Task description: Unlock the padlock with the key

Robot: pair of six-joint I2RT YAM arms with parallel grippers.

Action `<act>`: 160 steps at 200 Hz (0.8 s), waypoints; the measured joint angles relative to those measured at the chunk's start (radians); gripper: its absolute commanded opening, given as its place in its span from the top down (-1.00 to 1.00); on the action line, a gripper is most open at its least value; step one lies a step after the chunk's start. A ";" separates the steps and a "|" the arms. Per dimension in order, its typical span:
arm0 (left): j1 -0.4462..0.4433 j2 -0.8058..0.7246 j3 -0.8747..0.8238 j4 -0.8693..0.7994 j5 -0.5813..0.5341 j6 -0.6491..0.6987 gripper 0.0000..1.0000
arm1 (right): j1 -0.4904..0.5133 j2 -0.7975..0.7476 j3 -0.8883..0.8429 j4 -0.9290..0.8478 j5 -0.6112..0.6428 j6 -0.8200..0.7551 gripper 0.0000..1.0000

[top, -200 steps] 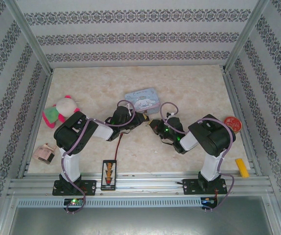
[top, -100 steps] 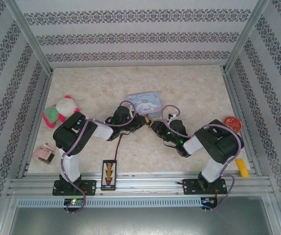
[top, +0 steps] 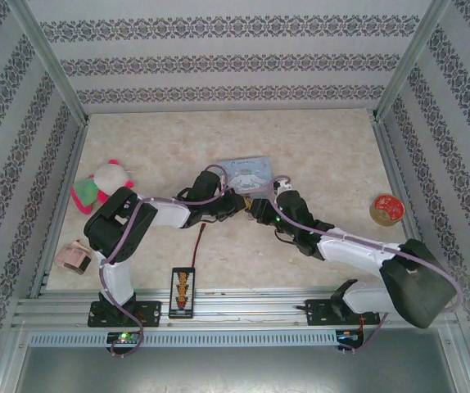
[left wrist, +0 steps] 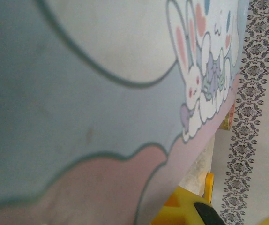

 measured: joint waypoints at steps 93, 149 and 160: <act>0.025 -0.020 0.021 -0.092 0.027 0.010 1.00 | 0.136 0.127 0.196 -0.373 0.151 -0.244 0.33; 0.026 -0.021 0.026 -0.106 0.027 0.014 1.00 | 0.168 0.237 0.313 -0.433 0.175 -0.314 0.28; 0.028 -0.021 0.026 -0.107 0.031 0.016 1.00 | 0.168 0.251 0.323 -0.443 0.178 -0.321 0.28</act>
